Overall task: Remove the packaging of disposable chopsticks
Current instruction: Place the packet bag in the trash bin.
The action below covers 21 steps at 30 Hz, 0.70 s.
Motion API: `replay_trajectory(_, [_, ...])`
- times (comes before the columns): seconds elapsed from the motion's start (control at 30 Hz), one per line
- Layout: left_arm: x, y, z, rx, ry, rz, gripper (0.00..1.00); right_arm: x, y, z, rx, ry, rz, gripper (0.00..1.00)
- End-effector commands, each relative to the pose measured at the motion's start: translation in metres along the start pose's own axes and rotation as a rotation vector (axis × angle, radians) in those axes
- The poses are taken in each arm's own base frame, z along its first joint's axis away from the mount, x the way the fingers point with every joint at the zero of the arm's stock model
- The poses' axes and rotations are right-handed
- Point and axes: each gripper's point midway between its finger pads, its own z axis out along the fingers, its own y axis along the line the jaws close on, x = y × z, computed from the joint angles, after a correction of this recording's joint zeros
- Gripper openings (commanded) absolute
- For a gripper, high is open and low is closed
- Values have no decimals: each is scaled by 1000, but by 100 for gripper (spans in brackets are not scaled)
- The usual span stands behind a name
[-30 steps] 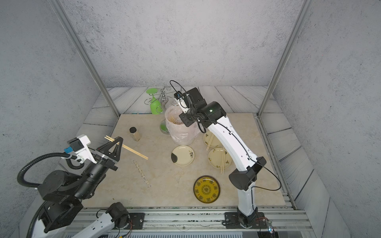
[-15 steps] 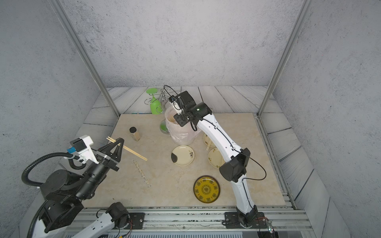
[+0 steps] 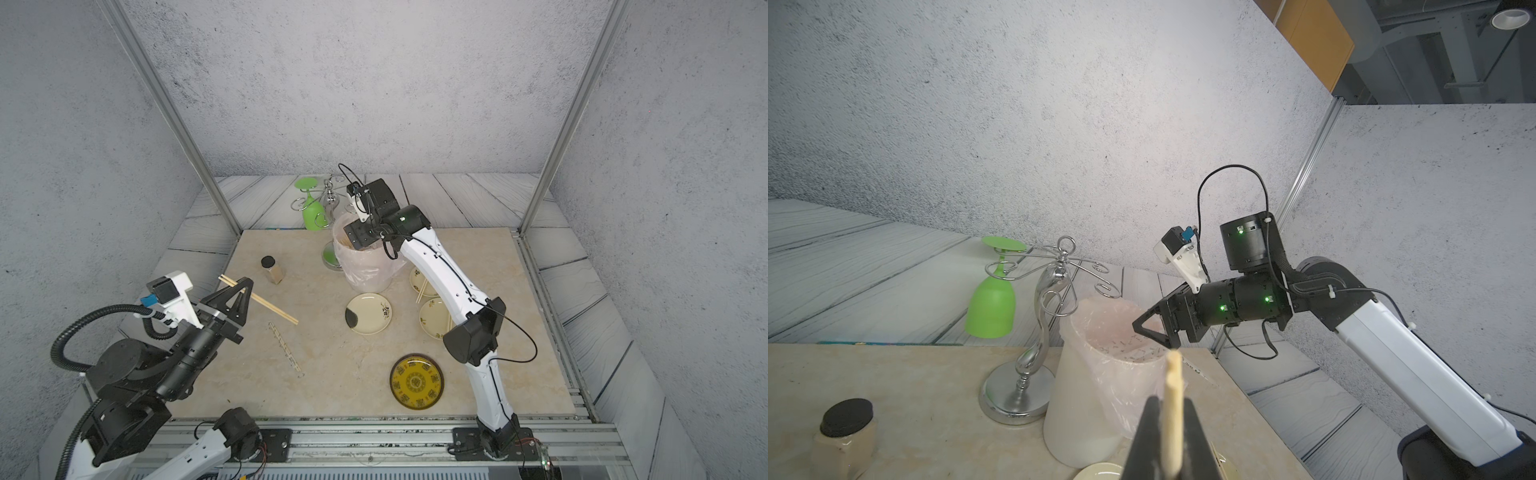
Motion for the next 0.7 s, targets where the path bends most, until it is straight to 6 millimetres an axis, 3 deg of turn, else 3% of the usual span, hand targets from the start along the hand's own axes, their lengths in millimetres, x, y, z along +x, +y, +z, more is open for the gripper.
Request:
replay_trajectory(0.0, [1, -1, 2, 6, -1, -1, 0, -19, -29, -27, 41, -79, 77, 92])
replay_trajectory(0.23, [4, 0, 5, 0, 10, 6, 0, -17, -77, -2, 105, -83, 158, 93])
replay_trajectory(0.33, [3, -1, 6, -4, 10, 10, 0, -17, -92, -2, 126, -92, 195, 93])
replay_trajectory(0.5, [4, -1, 8, -3, 22, 11, 0, -26, -98, -18, 121, -135, 201, 94])
replay_trajectory(0.57, [5, -1, 9, -5, 26, 12, 0, -23, -89, -14, 59, -124, 198, 95])
replay_trajectory(0.67, [7, -1, 11, -3, 27, 5, 0, -4, -92, 3, 84, -61, 200, 95])
